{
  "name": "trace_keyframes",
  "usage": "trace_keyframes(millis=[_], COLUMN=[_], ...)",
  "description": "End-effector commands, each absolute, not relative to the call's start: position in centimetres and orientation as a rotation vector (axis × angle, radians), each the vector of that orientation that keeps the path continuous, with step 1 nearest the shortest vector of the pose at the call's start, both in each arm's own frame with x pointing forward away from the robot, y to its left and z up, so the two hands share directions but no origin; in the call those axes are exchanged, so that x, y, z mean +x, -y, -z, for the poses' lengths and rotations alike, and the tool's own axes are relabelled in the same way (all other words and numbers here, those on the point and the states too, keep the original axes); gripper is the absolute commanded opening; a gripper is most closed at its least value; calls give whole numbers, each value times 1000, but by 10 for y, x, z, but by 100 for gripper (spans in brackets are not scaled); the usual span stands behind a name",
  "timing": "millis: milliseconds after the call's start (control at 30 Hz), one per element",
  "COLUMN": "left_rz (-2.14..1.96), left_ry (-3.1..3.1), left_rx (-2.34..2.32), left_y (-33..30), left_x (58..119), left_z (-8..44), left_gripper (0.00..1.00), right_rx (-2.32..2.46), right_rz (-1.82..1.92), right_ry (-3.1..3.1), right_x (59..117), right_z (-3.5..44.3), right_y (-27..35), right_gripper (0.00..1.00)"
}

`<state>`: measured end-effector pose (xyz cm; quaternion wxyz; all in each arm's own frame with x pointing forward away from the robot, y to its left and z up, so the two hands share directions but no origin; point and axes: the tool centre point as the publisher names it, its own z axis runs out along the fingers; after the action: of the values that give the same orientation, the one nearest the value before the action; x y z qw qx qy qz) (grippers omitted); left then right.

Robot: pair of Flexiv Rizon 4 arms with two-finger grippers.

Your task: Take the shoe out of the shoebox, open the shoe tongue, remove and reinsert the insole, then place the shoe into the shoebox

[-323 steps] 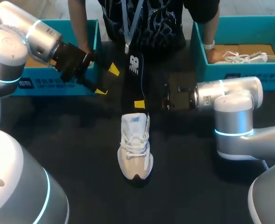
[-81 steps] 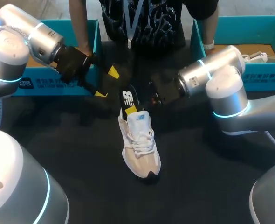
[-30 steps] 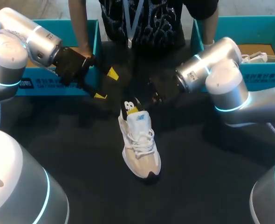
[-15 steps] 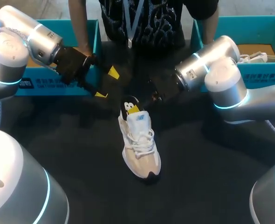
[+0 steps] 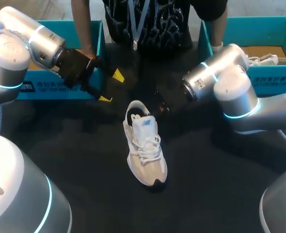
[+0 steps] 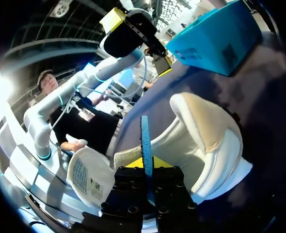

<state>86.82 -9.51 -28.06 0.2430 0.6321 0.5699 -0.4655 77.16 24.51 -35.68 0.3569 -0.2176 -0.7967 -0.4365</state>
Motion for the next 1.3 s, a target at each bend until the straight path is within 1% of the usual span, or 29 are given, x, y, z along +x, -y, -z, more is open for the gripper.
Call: trace_keyframes(millis=[33, 167, 200, 233, 300, 333, 467, 633, 867, 933, 1000, 1033, 1100, 1300], left_rz=[1270, 1274, 1274, 1274, 1274, 1273, 1272, 1271, 1264, 1262, 1262, 1261, 1261, 1259], left_ry=[-1558, -1561, -1562, -1562, -1561, -1561, -1563, -1565, -1567, -1566, -1565, -1564, -1562, -1559], left_rx=[1725, 1724, 1724, 1724, 1724, 1724, 1723, 1720, 1719, 1721, 1725, 1728, 1732, 1737], left_y=[96, 96, 96, 96, 96, 96, 95, 93, 89, 89, 89, 89, 89, 90], left_x=[865, 864, 863, 863, 863, 862, 861, 860, 860, 860, 861, 861, 862, 862], left_z=[282, 283, 283, 283, 283, 282, 281, 282, 280, 280, 279, 279, 278, 277], left_gripper=[100, 100, 100, 100, 100, 100, 100, 100, 100, 100, 100, 100, 100, 100], right_rx=[-565, -557, -557, -554, -546, -541, -529, -524, -516, -515, -510, -507, -501, -486], right_rz=[1099, 1095, 1104, 1107, 1117, 1119, 1128, 1138, 1148, 1153, 1157, 1158, 1158, 1124], right_ry=[2058, 2062, 2067, 2073, 2091, 2095, 2123, 2147, 2175, 2180, 2186, 2188, 2191, 2173], right_x=[763, 762, 764, 766, 769, 771, 775, 780, 789, 792, 795, 796, 798, 796], right_z=[363, 363, 362, 361, 356, 354, 346, 340, 336, 336, 336, 336, 337, 346], right_y=[-247, -248, -248, -248, -249, -249, -250, -250, -252, -252, -254, -255, -258, -260], right_gripper=[0, 0, 3, 18, 32, 35, 41, 43, 41, 39, 32, 24, 0, 0])
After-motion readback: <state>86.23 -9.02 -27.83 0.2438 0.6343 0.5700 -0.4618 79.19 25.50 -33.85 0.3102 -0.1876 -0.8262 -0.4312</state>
